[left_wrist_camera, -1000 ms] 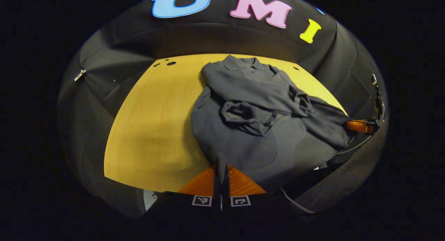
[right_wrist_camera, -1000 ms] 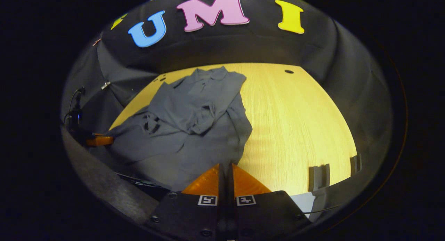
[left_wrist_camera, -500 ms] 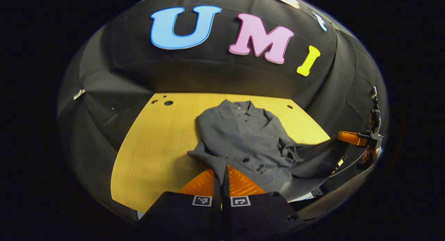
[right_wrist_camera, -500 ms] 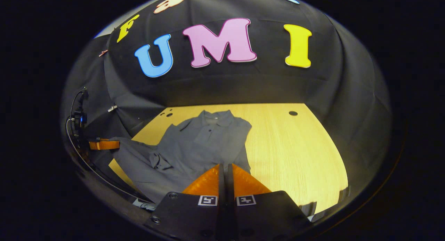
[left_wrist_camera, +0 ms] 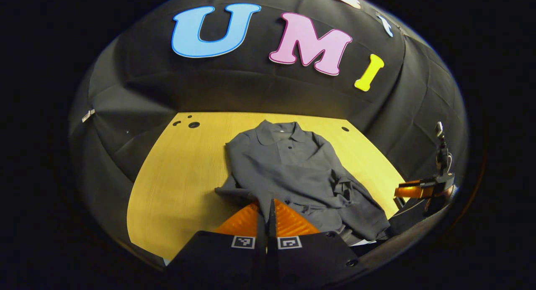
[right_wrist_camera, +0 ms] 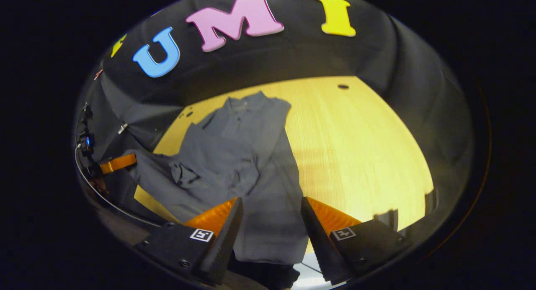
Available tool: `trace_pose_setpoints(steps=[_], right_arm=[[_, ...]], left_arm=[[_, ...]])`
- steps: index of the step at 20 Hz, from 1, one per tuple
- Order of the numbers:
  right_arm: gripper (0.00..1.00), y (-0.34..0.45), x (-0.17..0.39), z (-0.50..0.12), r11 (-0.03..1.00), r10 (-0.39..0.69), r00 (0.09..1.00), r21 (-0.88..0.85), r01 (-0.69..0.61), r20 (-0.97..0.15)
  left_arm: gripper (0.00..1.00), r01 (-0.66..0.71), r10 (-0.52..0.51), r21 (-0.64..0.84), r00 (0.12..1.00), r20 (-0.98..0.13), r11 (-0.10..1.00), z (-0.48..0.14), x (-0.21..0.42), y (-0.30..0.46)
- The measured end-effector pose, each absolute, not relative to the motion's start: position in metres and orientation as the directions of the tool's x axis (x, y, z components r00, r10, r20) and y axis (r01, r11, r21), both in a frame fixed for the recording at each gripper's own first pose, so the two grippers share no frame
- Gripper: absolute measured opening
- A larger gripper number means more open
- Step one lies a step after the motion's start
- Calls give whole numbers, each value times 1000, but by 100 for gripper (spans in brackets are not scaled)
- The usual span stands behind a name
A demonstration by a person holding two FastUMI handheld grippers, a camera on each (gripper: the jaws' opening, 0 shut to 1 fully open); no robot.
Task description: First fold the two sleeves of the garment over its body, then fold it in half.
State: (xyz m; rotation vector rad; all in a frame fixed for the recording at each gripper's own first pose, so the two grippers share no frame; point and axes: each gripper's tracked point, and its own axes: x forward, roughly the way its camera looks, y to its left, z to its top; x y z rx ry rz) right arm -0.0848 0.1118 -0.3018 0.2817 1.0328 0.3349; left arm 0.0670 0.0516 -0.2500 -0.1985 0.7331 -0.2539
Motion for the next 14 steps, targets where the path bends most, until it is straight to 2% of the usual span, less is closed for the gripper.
trace_pose_setpoints(steps=[1, 2, 10, 11, 12, 14], right_arm=[[85, 111, -96, -318, 924, 381, 427, 354, -144, -820], [88, 111, -104, -334, 935, 356, 405, 323, -150, -842], [90, 123, -120, -392, 959, 280, 313, 251, -131, -907], [90, 117, -118, -393, 969, 236, 334, 193, -158, -913], [88, 117, -127, -393, 960, 246, 314, 187, -207, -917], [34, 139, -116, -396, 950, 276, 332, 204, -236, -902]], left_arm=[[5, 156, -295, -265, 710, -639, 951, -254, 65, 50], [5, 156, -293, -263, 708, -642, 952, -255, 65, 50], [5, 168, -289, -242, 689, -664, 956, -263, 63, 53], [5, 167, -287, -240, 686, -668, 956, -265, 62, 54], [5, 167, -287, -240, 685, -669, 956, -265, 61, 54], [5, 166, -289, -243, 683, -671, 956, -268, 62, 54]])
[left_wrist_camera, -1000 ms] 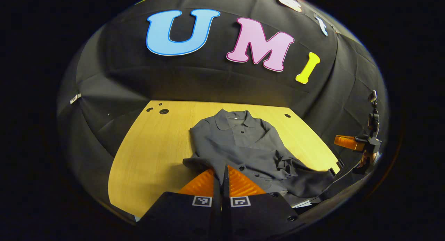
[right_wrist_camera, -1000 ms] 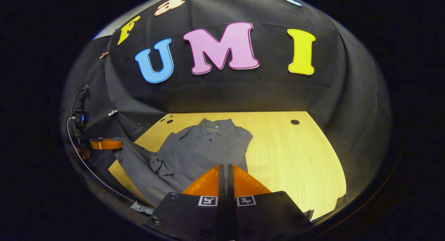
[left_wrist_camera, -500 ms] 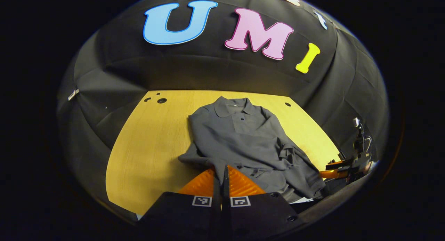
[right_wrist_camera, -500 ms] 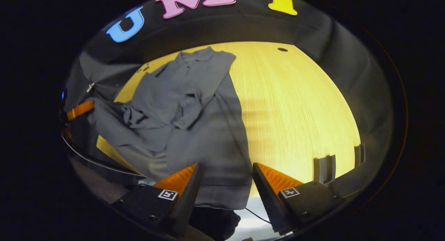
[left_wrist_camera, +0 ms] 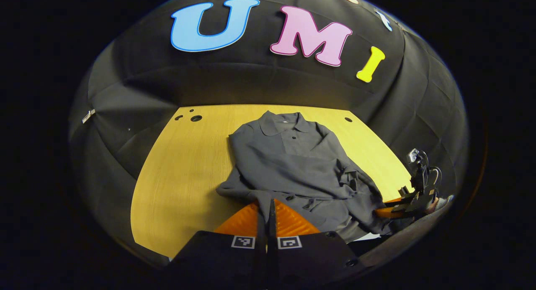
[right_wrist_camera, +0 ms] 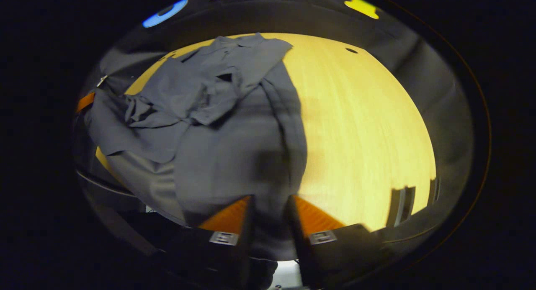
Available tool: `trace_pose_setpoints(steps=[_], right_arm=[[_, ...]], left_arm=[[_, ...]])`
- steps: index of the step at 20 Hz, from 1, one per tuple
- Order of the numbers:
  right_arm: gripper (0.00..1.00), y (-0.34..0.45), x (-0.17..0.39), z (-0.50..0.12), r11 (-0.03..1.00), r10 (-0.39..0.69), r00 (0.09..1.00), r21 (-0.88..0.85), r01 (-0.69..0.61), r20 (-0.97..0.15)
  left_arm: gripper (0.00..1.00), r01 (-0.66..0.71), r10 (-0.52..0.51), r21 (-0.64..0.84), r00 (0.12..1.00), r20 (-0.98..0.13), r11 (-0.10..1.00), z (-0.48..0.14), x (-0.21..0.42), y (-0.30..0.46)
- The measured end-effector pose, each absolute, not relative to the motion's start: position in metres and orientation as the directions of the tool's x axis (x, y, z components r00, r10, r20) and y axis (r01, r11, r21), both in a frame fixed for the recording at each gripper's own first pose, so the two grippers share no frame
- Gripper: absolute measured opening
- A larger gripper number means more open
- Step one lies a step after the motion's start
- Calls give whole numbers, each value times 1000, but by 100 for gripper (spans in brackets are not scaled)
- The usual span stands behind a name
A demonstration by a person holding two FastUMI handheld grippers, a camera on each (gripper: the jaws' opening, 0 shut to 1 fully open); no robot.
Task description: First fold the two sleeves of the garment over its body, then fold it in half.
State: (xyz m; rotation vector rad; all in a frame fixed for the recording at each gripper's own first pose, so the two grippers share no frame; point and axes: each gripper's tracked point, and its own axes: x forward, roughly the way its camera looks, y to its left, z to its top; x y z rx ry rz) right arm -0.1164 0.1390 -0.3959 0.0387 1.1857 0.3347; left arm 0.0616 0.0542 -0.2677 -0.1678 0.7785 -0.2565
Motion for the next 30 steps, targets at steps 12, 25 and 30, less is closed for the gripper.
trace_pose_setpoints(steps=[12, 25, 30], right_arm=[[5, 156, 1, -289, 815, 487, 630, 573, -80, -605], [99, 118, -123, -390, 958, 283, 286, 257, -124, -915], [99, 157, -108, -389, 946, 275, 334, 192, -262, -901]], left_arm=[[5, 173, -307, -268, 728, -614, 948, -240, 100, 48], [5, 178, -313, -267, 703, -639, 947, -255, 89, 50], [5, 175, -308, -264, 696, -648, 949, -260, 83, 54]])
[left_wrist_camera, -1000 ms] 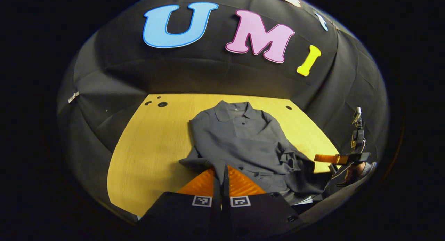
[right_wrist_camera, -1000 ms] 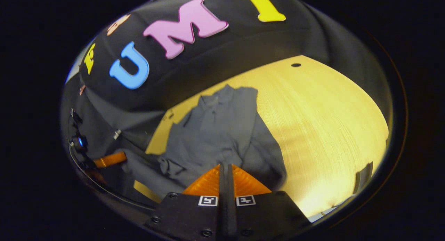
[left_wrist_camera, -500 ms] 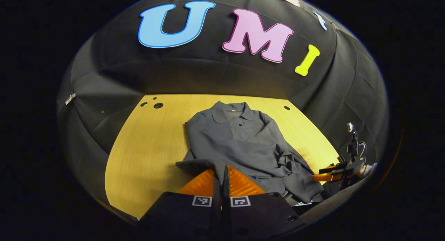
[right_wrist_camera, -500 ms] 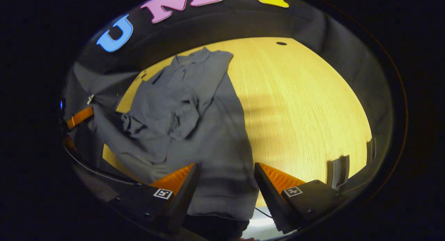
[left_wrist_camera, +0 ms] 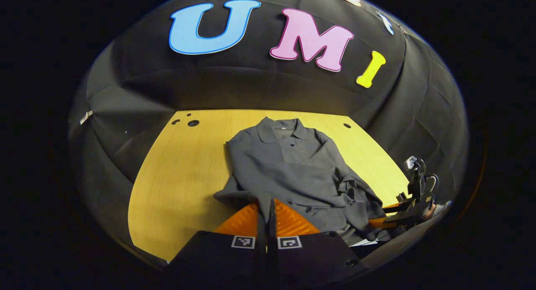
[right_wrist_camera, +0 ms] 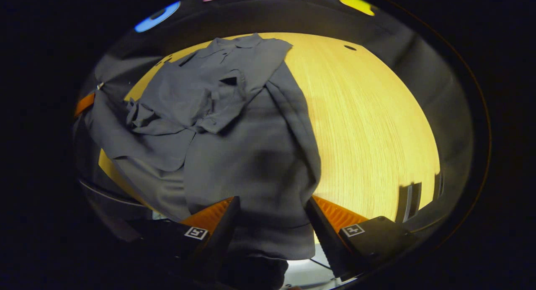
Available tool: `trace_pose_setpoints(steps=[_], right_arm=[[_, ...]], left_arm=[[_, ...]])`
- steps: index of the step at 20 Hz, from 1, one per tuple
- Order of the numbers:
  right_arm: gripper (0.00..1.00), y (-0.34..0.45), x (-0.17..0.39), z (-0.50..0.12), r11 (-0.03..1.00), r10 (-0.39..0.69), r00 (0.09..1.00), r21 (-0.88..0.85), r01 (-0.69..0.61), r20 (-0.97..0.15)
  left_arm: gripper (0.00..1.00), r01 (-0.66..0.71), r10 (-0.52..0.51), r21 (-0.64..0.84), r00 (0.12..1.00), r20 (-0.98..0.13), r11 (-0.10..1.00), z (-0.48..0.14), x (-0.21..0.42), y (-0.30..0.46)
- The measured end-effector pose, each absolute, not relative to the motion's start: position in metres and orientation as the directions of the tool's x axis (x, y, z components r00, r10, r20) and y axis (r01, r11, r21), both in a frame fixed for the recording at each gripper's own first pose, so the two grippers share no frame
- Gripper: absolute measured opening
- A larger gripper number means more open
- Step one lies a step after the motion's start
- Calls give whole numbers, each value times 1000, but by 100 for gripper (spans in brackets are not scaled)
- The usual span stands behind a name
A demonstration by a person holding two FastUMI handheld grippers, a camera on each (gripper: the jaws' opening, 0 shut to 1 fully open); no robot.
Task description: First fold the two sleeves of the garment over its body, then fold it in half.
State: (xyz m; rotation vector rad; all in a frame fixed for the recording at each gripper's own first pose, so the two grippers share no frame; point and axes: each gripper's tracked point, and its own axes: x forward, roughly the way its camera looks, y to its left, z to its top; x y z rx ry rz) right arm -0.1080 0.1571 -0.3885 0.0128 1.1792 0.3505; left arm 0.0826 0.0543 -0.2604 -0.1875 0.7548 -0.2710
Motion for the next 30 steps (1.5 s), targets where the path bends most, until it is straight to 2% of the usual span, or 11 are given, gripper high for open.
trace_pose_setpoints(steps=[2, 4, 5, 7, 9, 11, 14, 17, 18, 19, 30], right_arm=[[53, 188, -90, -387, 928, 342, 400, 240, -283, -850], [7, 209, -66, -385, 910, 414, 415, 359, -206, -810], [5, 222, -54, -377, 870, 483, 431, 474, -135, -762], [5, 237, -21, -343, 756, 570, 537, 653, -46, -622], [5, 243, 11, -302, 633, 620, 628, 773, -46, -470], [5, 245, 31, -280, 579, 627, 671, 813, -61, -396], [5, 235, 66, -268, 545, 601, 723, 836, -58, -342], [5, 225, 102, -269, 561, 576, 748, 825, -68, -330], [5, 223, 112, -269, 567, 569, 756, 820, -75, -324], [5, 222, 123, -270, 573, 566, 759, 816, -82, -322], [5, 208, 241, -273, 679, 502, 807, 720, -145, -312]], left_arm=[[5, 171, -307, -265, 695, -650, 949, -263, 81, 56], [5, 168, -303, -262, 698, -649, 950, -264, 80, 57], [5, 167, -301, -262, 702, -645, 951, -263, 81, 57], [5, 169, -300, -260, 717, -629, 951, -256, 84, 59], [5, 166, -295, -260, 740, -604, 951, -248, 96, 61], [5, 162, -295, -272, 763, -575, 949, -241, 115, 60], [5, 168, -291, -269, 798, -527, 948, -232, 152, 57], [5, 172, -277, -252, 832, -480, 952, -225, 192, 57], [8, 170, -268, -242, 841, -470, 955, -225, 205, 59], [5, 164, -257, -230, 849, -462, 959, -227, 217, 62], [5, 77, -150, -183, 891, -429, 980, -256, 318, 92]])
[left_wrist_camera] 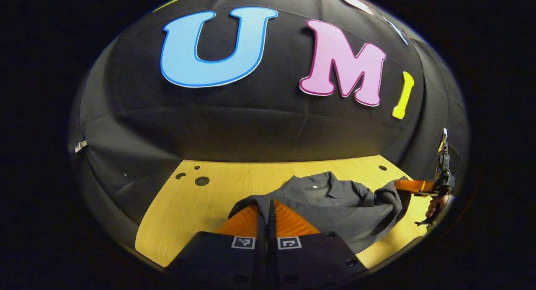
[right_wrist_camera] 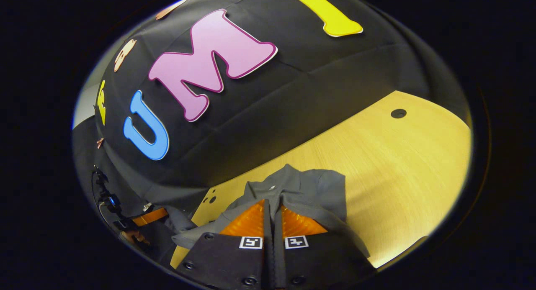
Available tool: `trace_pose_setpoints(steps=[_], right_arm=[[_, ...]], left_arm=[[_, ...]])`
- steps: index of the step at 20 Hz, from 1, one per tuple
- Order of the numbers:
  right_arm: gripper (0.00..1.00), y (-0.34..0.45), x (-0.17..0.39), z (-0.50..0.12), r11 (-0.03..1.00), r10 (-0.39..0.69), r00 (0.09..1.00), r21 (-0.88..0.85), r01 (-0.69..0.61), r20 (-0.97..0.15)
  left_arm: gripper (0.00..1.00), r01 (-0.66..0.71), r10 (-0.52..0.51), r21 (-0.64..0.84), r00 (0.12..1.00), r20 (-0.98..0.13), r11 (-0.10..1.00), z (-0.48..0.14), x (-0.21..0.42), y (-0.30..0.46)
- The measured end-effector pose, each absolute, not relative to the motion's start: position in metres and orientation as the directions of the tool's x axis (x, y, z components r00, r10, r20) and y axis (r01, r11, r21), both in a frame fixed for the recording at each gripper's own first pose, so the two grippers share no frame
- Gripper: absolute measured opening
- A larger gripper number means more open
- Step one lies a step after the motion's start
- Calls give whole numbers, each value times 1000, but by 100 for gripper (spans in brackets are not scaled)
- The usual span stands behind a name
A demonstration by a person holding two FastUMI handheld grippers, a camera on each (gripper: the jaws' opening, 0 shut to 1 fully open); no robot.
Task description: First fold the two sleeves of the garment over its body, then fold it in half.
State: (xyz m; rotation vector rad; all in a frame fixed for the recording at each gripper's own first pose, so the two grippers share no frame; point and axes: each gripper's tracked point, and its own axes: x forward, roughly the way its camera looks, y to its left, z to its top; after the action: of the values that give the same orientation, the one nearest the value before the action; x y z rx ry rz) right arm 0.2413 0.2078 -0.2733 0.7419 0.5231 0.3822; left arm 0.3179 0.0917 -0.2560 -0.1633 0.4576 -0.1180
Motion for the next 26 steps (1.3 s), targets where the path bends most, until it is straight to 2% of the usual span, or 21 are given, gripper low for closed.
trace_pose_setpoints(steps=[6, 11, 18, 22, 24, 25, 26], right_arm=[[5, 204, 292, -294, 734, 472, 811, 664, -144, -345], [5, 209, 312, -330, 778, 447, 797, 615, -124, -405], [5, 211, 312, -383, 833, 398, 743, 552, -46, -538], [12, 207, 307, -385, 844, 387, 732, 534, -37, -561], [24, 203, 301, -383, 856, 377, 726, 516, -35, -575], [42, 200, 297, -378, 860, 373, 727, 509, -37, -577], [60, 198, 294, -375, 863, 370, 731, 504, -41, -574]], left_arm=[[5, 36, -111, -173, 887, -447, 984, -290, 361, 100], [5, -13, -70, -165, 869, -489, 986, -335, 387, 105], [5, -59, -28, -140, 836, -548, 988, -383, 404, 103], [10, -50, -24, -114, 823, -567, 992, -393, 400, 95], [16, -46, -34, -125, 820, -571, 991, -390, 395, 90], [20, -48, -40, -136, 817, -575, 990, -388, 389, 88], [31, -53, -41, -145, 815, -578, 988, -385, 383, 86]])
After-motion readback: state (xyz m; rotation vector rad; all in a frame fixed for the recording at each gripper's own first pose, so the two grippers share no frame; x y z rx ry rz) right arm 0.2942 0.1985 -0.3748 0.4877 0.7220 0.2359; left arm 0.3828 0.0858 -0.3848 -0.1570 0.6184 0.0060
